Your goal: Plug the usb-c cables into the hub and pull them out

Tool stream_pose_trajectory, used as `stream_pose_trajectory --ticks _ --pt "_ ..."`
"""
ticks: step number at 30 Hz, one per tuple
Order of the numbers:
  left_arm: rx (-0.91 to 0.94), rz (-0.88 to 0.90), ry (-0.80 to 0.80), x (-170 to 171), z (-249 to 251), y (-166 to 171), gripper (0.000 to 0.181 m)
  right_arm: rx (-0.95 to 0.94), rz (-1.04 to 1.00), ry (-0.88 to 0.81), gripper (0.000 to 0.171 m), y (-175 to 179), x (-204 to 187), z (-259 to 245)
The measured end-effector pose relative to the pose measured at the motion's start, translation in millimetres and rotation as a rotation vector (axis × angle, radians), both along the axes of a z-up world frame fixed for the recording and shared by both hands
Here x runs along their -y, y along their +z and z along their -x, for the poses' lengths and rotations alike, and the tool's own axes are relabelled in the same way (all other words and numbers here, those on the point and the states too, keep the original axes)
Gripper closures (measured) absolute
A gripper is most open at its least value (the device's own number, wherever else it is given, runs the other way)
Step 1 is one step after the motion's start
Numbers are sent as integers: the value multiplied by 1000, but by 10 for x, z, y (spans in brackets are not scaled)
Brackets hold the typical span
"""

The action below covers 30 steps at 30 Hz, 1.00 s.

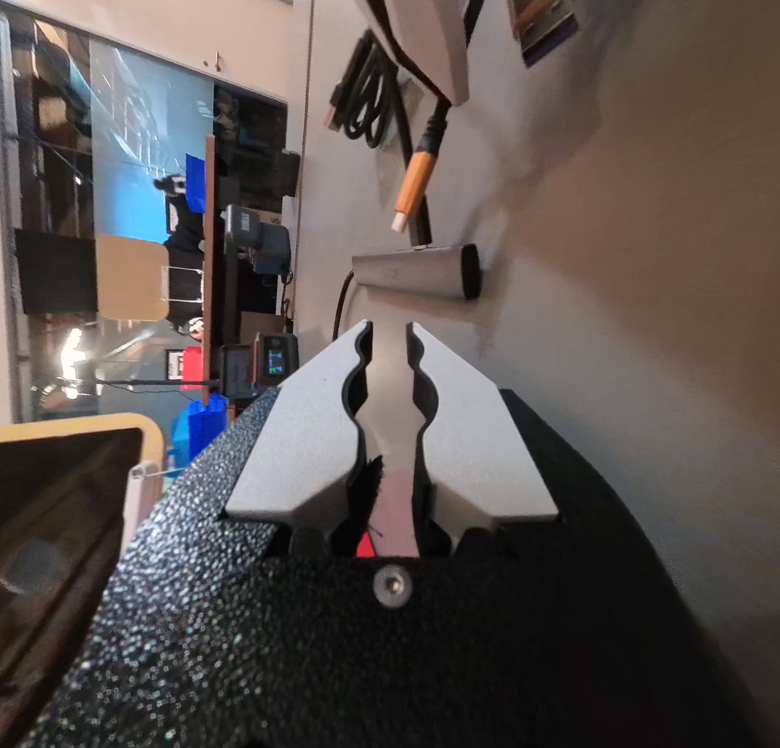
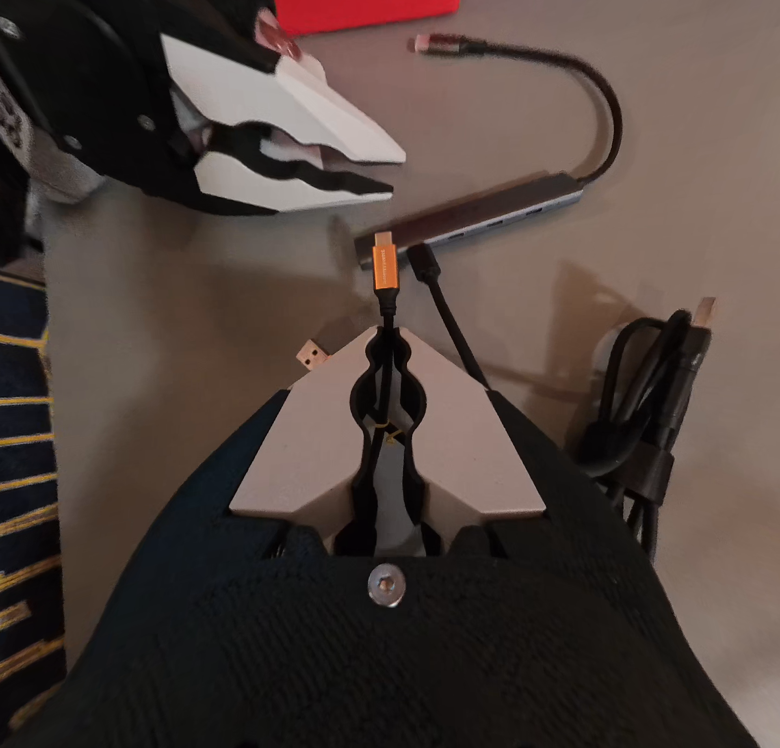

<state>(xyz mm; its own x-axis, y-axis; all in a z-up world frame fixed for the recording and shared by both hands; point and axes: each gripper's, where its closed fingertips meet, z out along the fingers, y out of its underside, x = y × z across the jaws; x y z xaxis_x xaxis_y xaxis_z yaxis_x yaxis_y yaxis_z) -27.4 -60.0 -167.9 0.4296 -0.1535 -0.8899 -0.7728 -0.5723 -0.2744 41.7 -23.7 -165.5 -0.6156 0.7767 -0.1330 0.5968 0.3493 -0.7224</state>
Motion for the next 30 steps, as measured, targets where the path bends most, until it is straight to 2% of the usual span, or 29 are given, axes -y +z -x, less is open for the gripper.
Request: stream_pose_trajectory --ticks 3,5,10,12,14,17,21,23,25,27,30 --pt "77 -45 11 14 33 54 167 -99 40 6 170 210 24 38" --pt "104 -69 12 30 44 97 168 -163 -22 20 170 275 -32 39" --pt "116 -74 -2 47 34 89 169 -92 -366 154 169 -29 -259 -208" --pt "111 -68 -10 42 18 78 169 -109 -399 148 168 -54 -271 -177" --pt "109 -65 -17 46 -8 83 169 -200 -334 150 142 98 -169 -108" --pt "122 -58 -21 49 -35 90 167 -387 -302 111 131 355 -172 35" --pt "155 -67 -35 42 -58 96 165 -357 -440 75 136 103 -381 146" --pt "178 -72 -55 36 -92 100 162 -362 -486 80 147 14 -416 185" --pt "223 -78 -119 13 -202 102 150 -413 -447 77 166 85 -353 222" --pt "285 -69 -210 5 -375 98 117 -440 -396 50 169 172 -321 253" --pt "253 -80 -170 -1 -304 117 109 -423 -276 1 170 256 -307 272"
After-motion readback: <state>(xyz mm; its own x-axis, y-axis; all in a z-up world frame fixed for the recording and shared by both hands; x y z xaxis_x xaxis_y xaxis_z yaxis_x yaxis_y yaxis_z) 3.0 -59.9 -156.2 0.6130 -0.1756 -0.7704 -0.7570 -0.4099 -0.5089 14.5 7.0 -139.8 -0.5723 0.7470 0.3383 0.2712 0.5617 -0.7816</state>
